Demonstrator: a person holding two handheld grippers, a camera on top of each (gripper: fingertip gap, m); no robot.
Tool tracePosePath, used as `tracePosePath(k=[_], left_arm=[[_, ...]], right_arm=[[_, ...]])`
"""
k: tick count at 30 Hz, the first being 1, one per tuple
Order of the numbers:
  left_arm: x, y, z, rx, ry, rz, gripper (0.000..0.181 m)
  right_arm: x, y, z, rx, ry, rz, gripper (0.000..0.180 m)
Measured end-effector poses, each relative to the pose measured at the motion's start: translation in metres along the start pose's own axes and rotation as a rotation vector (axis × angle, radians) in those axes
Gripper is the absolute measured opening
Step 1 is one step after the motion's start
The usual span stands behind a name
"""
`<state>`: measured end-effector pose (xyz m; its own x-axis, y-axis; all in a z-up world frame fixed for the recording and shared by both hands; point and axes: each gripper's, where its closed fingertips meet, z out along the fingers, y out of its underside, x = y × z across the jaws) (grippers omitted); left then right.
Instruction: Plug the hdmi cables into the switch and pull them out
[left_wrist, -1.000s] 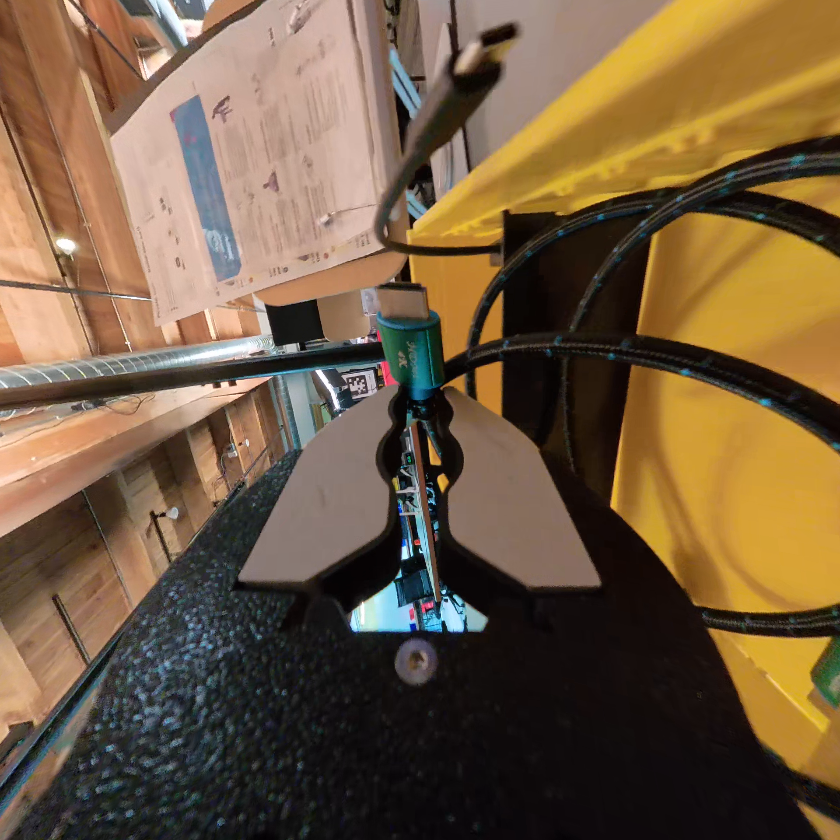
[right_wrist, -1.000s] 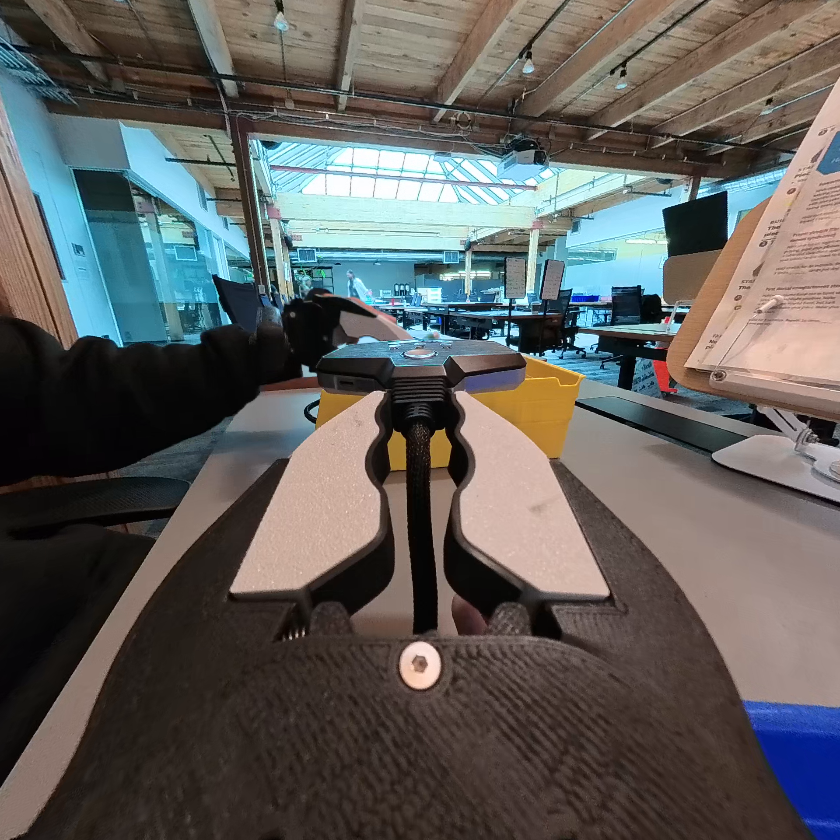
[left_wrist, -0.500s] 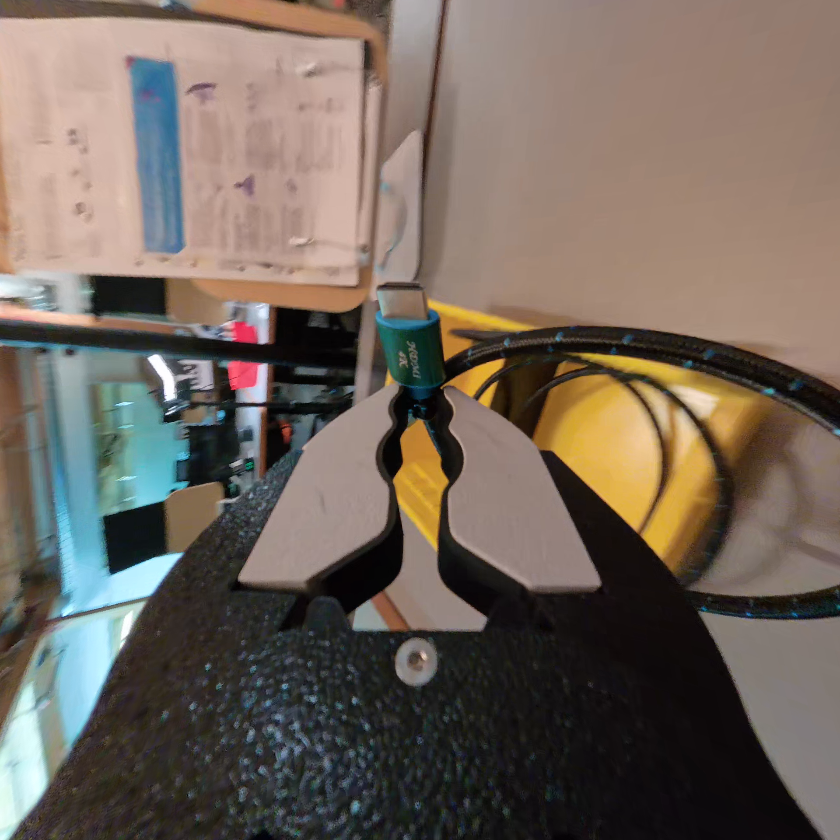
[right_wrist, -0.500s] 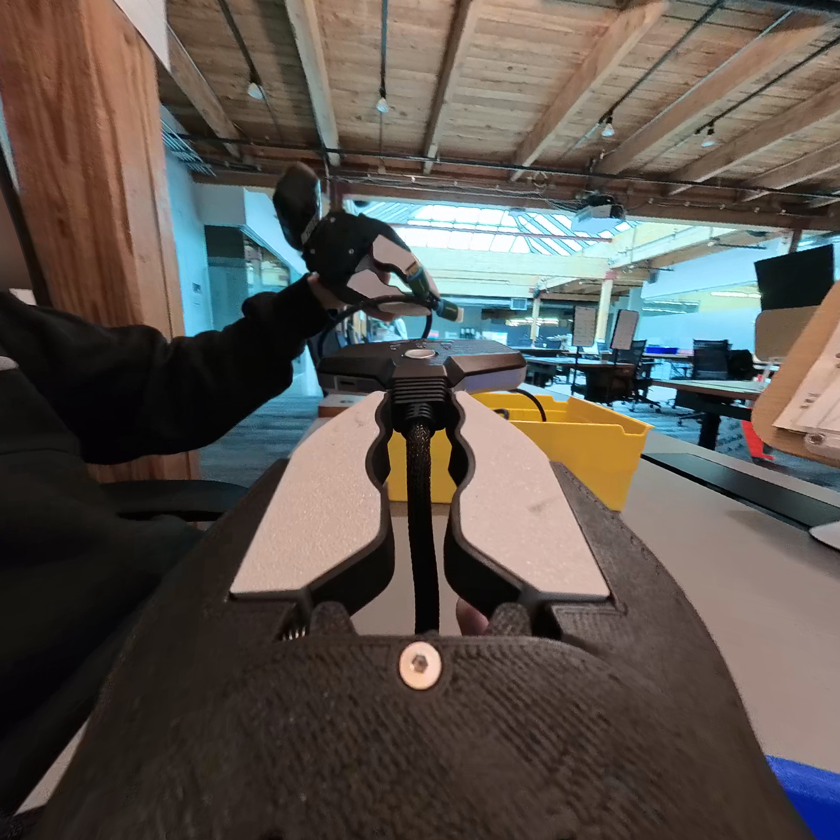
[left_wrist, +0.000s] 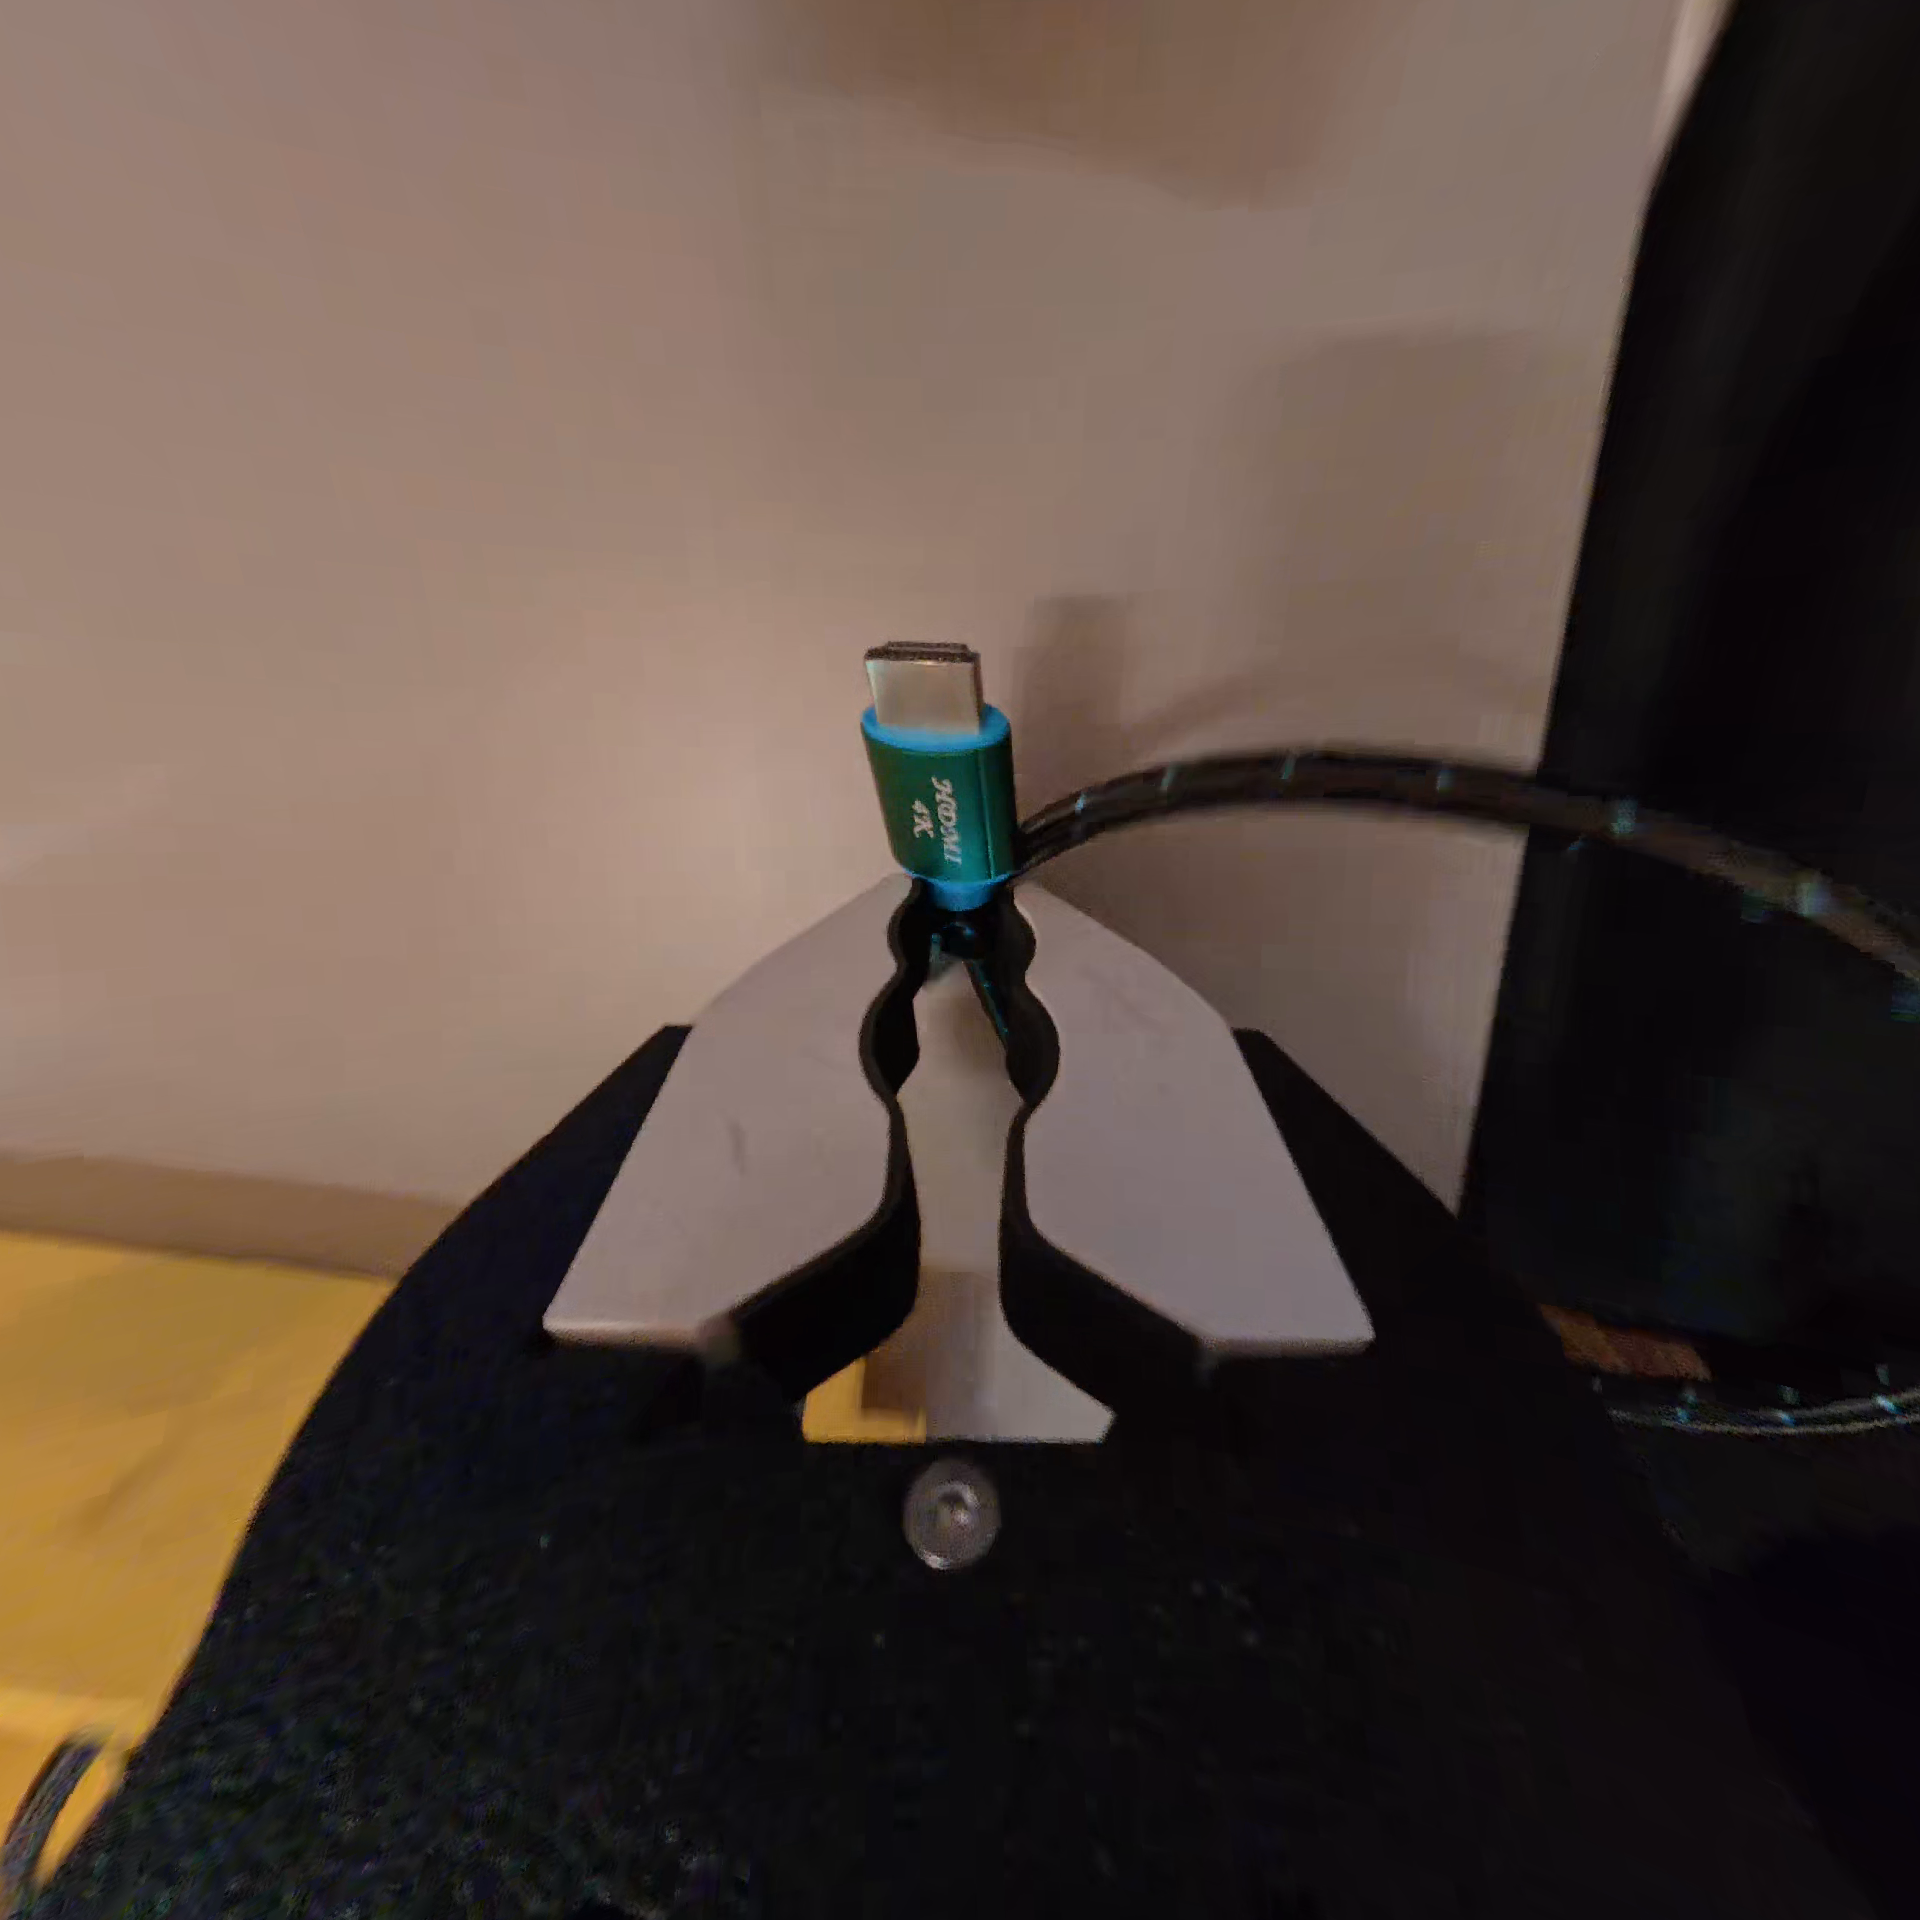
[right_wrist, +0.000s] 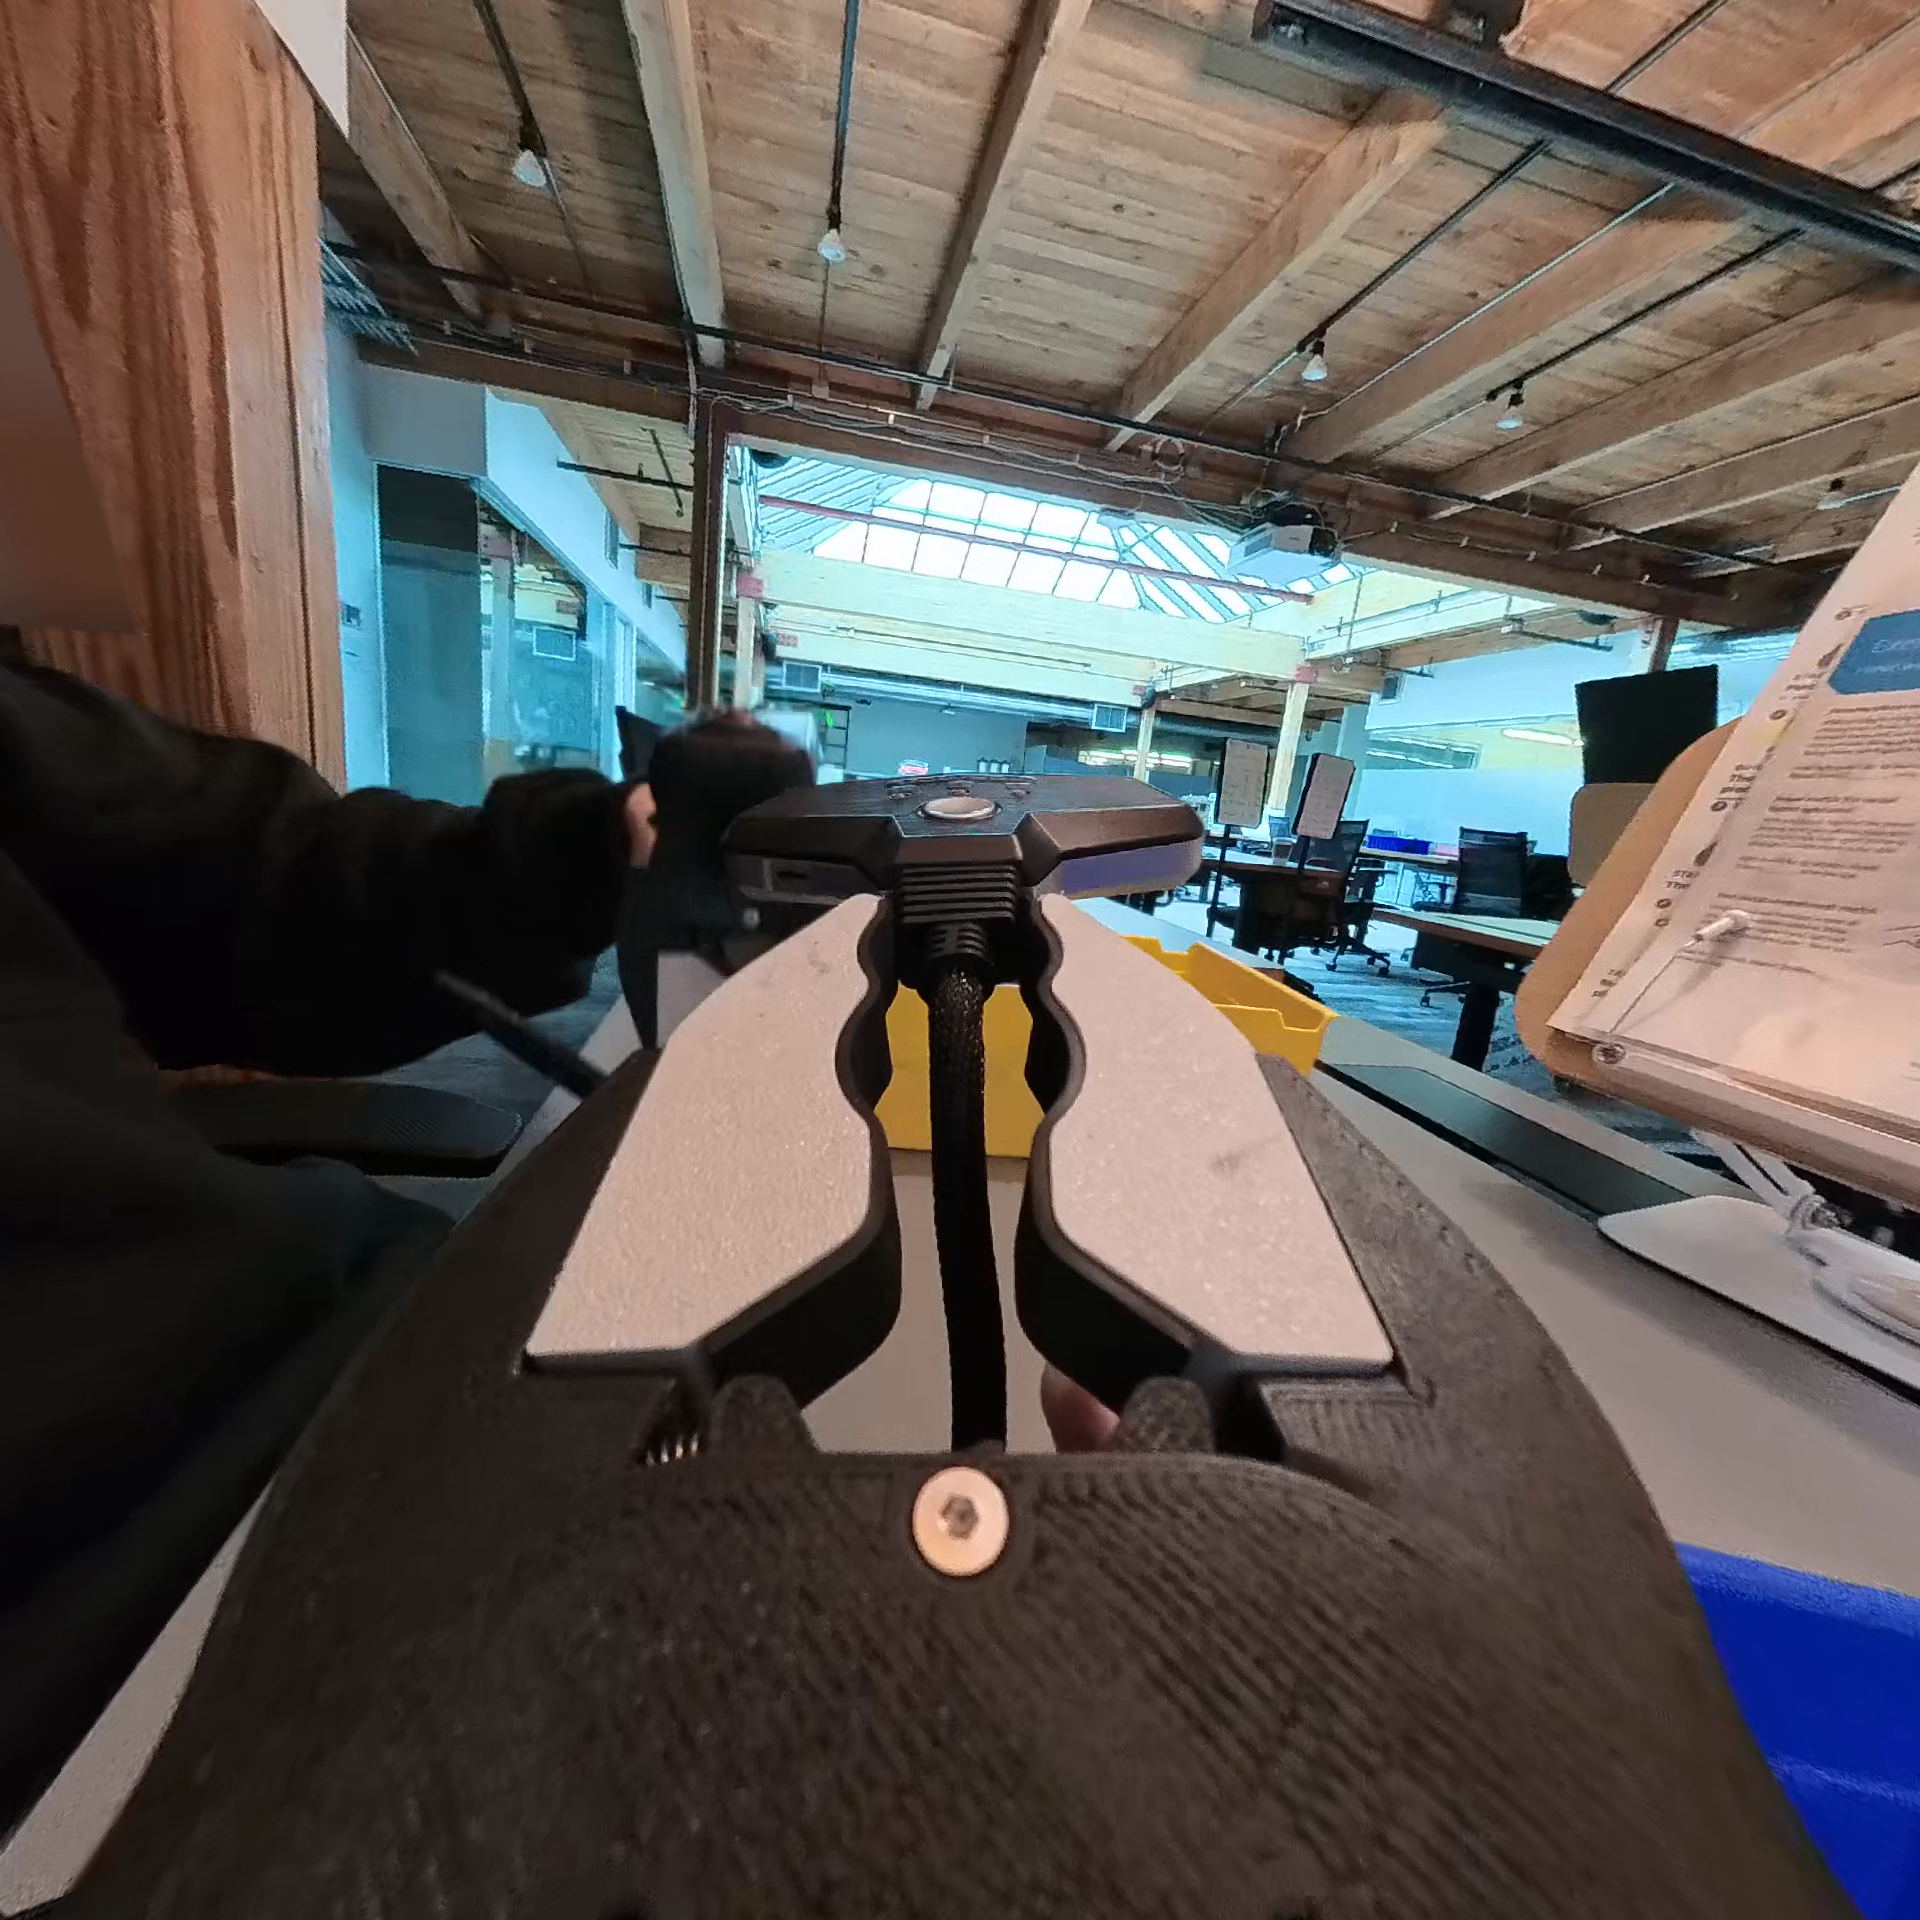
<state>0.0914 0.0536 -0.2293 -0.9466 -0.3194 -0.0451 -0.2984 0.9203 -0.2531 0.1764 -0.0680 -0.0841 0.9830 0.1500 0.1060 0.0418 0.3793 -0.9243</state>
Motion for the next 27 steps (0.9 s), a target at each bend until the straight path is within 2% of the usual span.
tracePosePath(k=[1, 7, 10, 11, 15, 17, 22, 27], left_arm=[[0.000, -0.004, 0.010, 0.021, 0.004, -0.008, 0.011], [-0.001, -0.032, 0.039, 0.207, -0.041, 0.000, 0.012], [-0.001, -0.043, 0.034, 0.338, -0.025, -0.036, 0.012], [-0.002, -0.047, 0.031, 0.379, -0.030, -0.046, 0.018], [-0.005, -0.062, 0.015, 0.507, -0.151, 0.003, 0.030], [0.004, -0.066, 0.019, 0.493, -0.194, 0.095, 0.032], [0.004, -0.056, 0.040, 0.303, -0.296, 0.232, 0.042], [0.001, -0.059, 0.044, 0.313, -0.323, 0.284, 0.029]], right_arm=[[0.001, 0.000, -0.003, -0.002, 0.005, -0.006, 0.023], [0.003, -0.004, -0.009, 0.019, 0.007, -0.001, 0.023], [0.002, -0.002, -0.009, 0.008, 0.002, -0.005, 0.023], [0.003, -0.002, -0.009, 0.008, 0.007, -0.005, 0.022], [0.004, -0.002, -0.009, 0.014, 0.010, -0.004, 0.023], [0.003, -0.002, -0.009, 0.010, 0.010, -0.004, 0.022], [0.003, -0.001, -0.009, 0.008, 0.008, -0.006, 0.022], [0.003, 0.000, -0.009, 0.007, 0.007, -0.006, 0.022]])
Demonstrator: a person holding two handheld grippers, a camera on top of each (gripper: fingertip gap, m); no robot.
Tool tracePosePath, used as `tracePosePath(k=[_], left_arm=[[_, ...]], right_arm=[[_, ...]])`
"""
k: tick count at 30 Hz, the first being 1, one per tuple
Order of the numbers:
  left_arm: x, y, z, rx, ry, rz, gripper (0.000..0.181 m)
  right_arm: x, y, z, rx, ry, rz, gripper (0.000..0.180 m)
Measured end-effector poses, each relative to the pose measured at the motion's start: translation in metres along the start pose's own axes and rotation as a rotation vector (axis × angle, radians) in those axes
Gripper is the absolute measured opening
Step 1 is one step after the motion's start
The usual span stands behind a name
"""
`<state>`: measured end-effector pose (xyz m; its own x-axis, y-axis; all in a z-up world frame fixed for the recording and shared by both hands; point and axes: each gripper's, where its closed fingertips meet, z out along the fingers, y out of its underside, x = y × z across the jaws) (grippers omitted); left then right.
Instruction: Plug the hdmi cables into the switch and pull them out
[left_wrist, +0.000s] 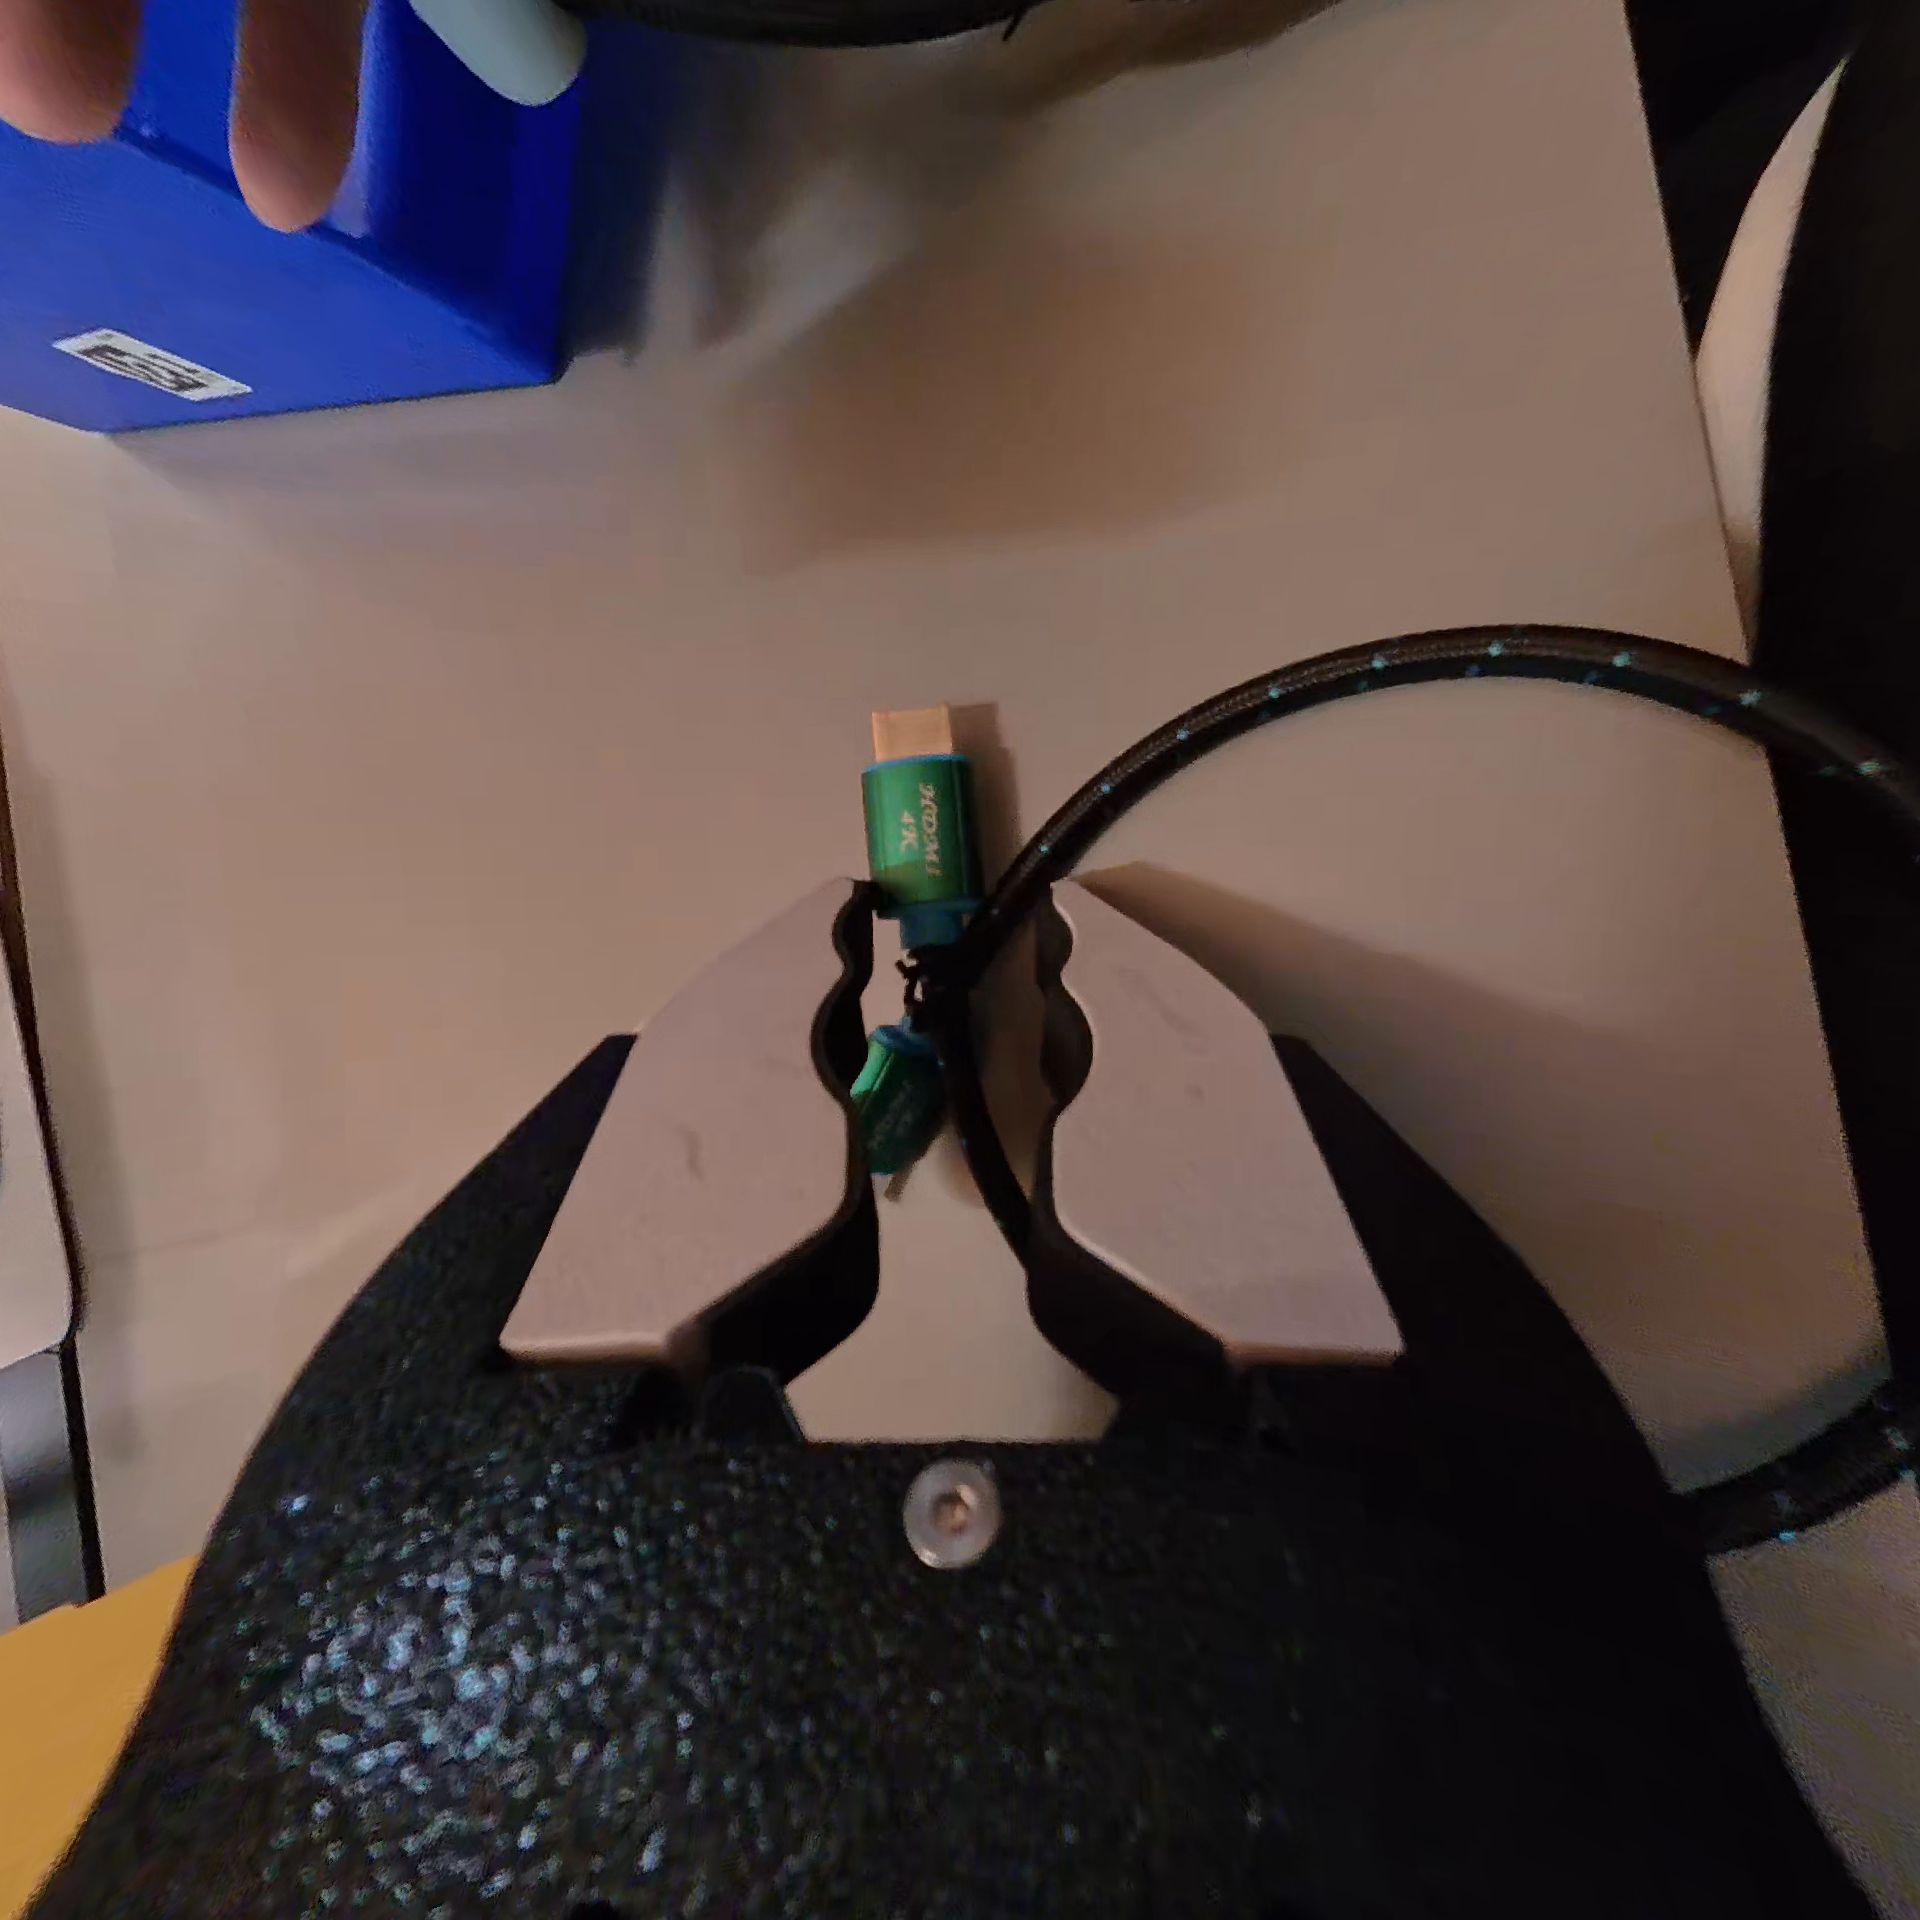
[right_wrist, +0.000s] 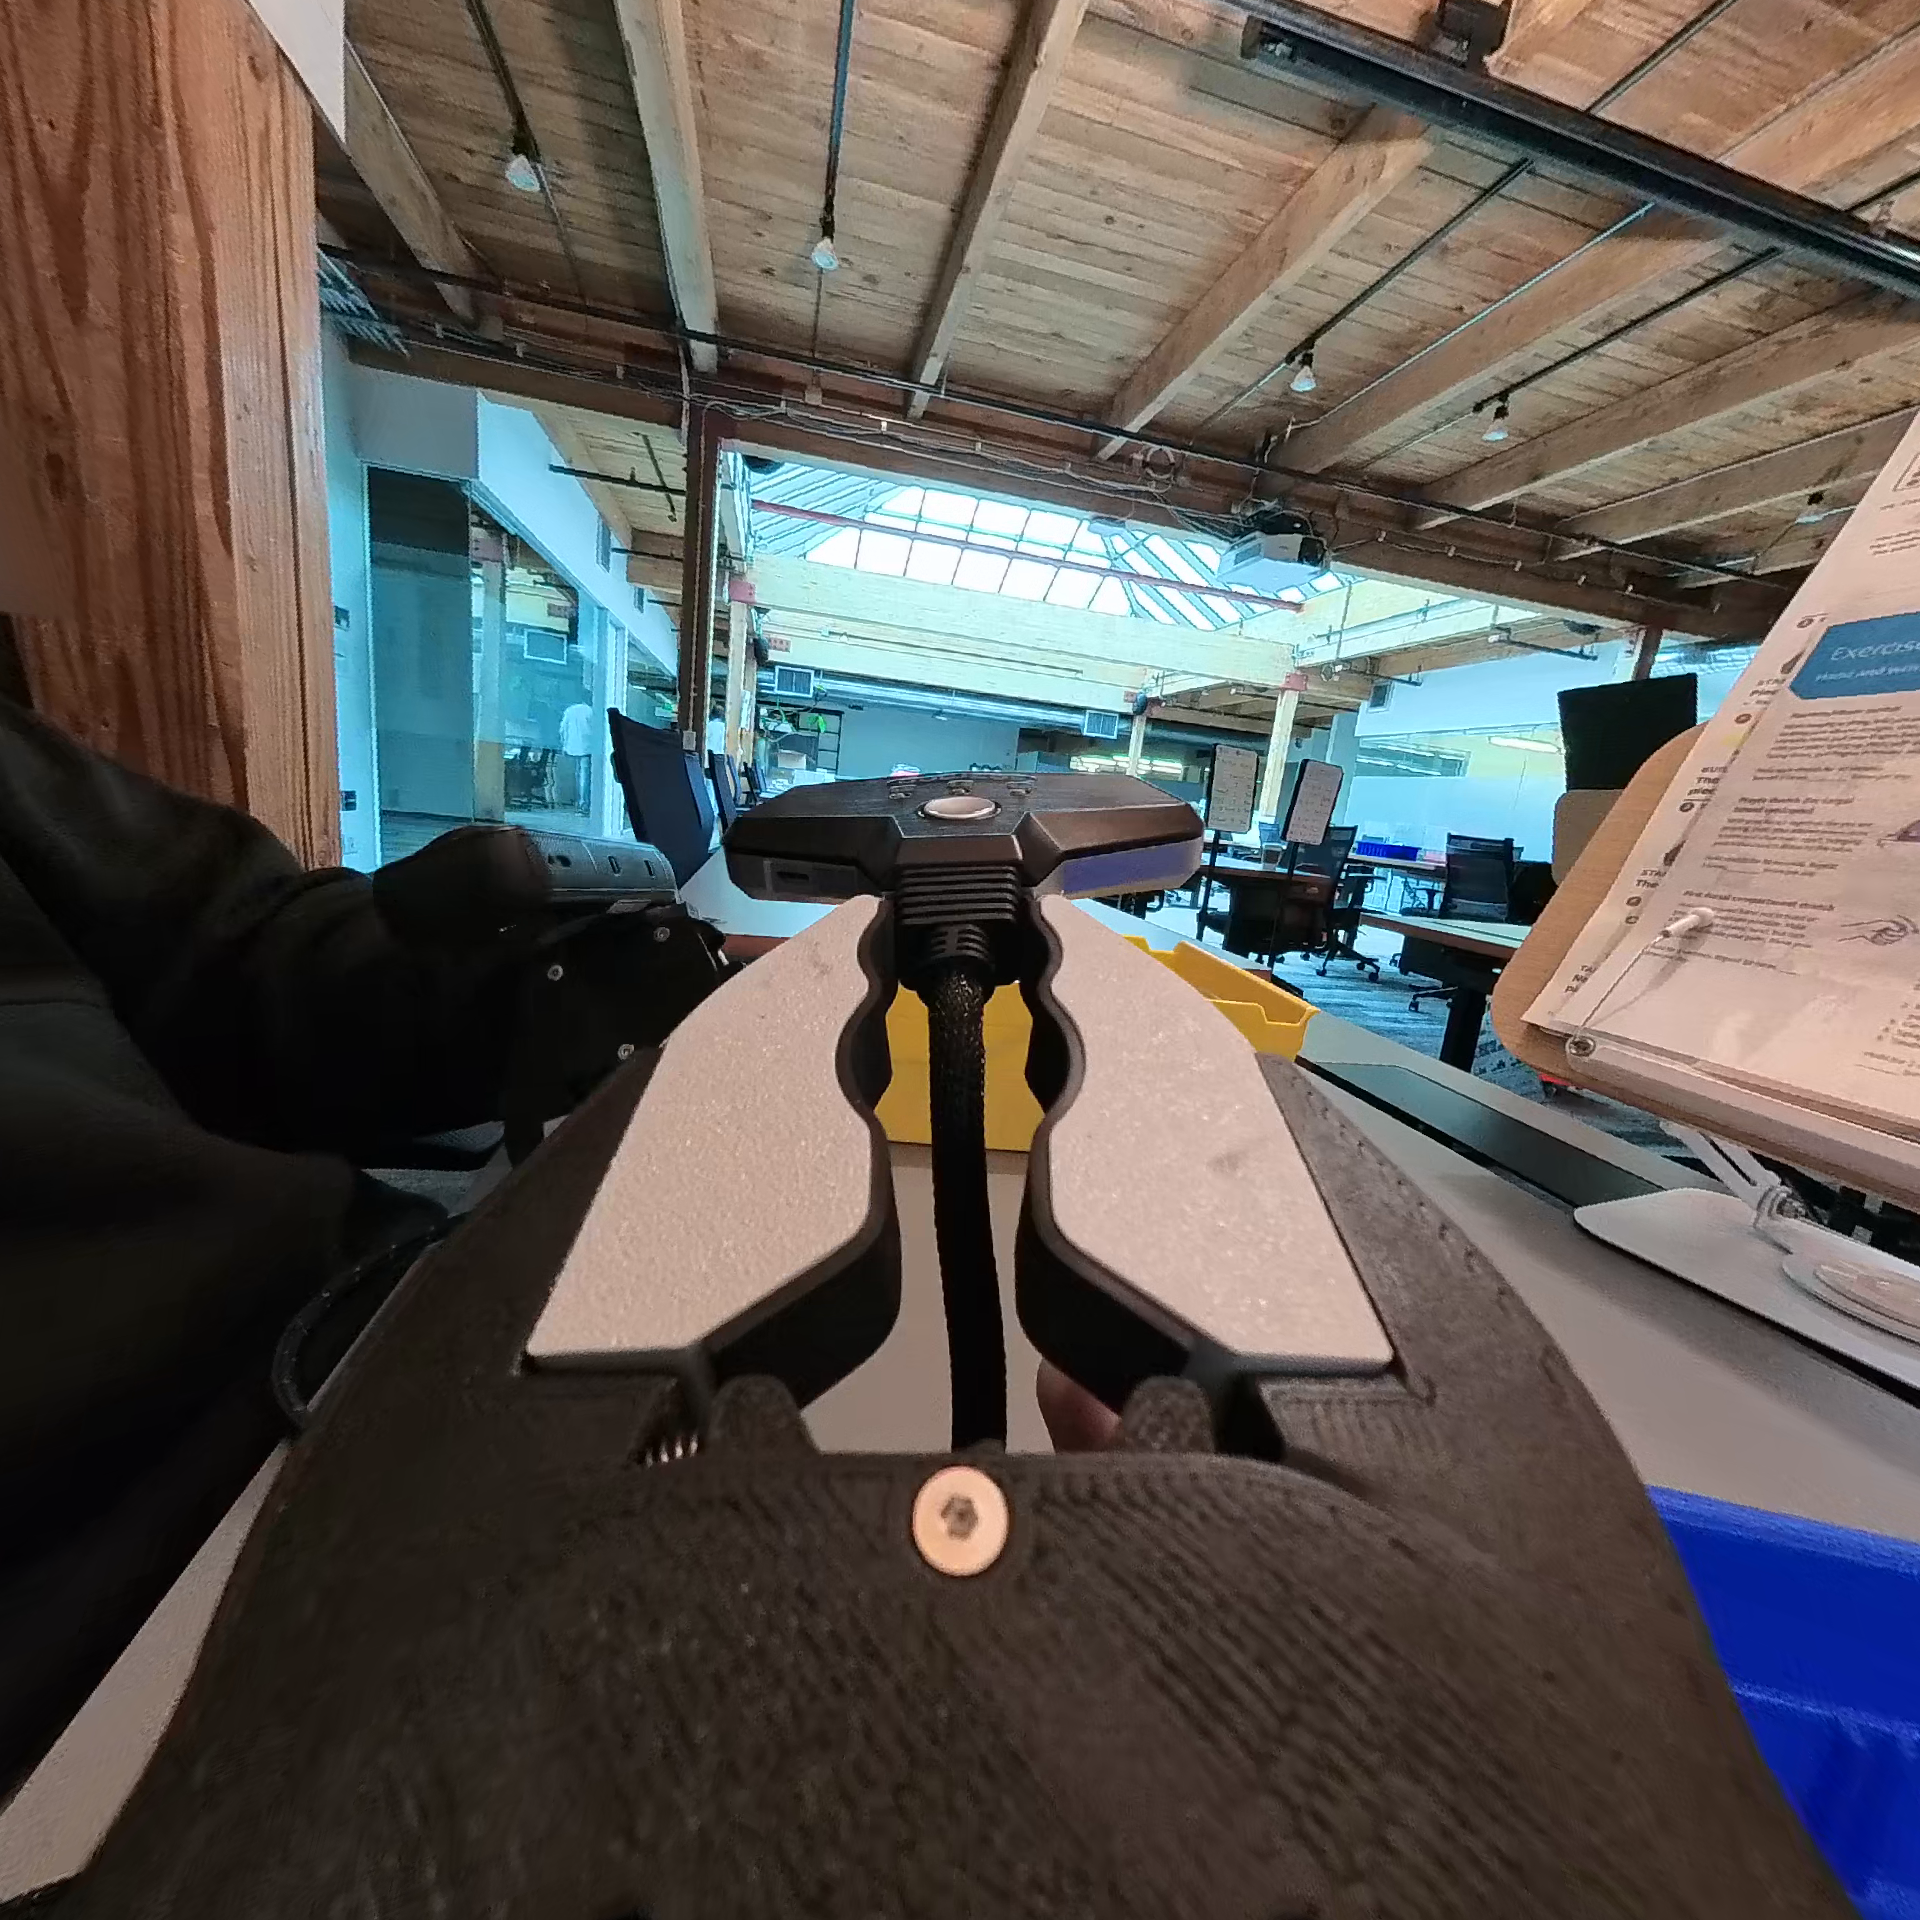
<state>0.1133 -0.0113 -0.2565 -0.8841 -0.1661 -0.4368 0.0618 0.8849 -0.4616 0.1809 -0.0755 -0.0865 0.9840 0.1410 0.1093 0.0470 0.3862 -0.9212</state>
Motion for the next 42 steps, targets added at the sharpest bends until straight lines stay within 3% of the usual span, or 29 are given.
tracePosePath(k=[11, 20, 26, 31, 37, 42], left_arm=[[-0.002, -0.002, 0.001, 0.051, -0.081, 0.080, 0.028], [-0.004, -0.002, 0.011, 0.081, 0.146, -0.180, 0.024], [-0.008, -0.001, 0.014, 0.022, 0.155, -0.231, 0.018], [-0.008, -0.003, 0.014, 0.105, 0.190, -0.336, 0.016], [-0.024, 0.004, -0.002, 0.110, -0.031, -0.236, 0.015], [-0.056, -0.001, -0.056, 0.009, -0.336, -0.045, 0.015]], right_arm=[[0.000, 0.002, 0.001, -0.012, -0.002, -0.003, 0.022], [0.000, 0.003, 0.001, -0.017, -0.002, -0.002, 0.022], [0.000, 0.003, 0.001, -0.016, -0.003, -0.001, 0.022], [-0.001, 0.002, 0.001, -0.011, -0.002, -0.004, 0.022], [0.000, 0.001, 0.000, -0.004, -0.008, 0.006, 0.022], [0.001, 0.005, 0.002, -0.034, 0.001, 0.019, 0.022]])
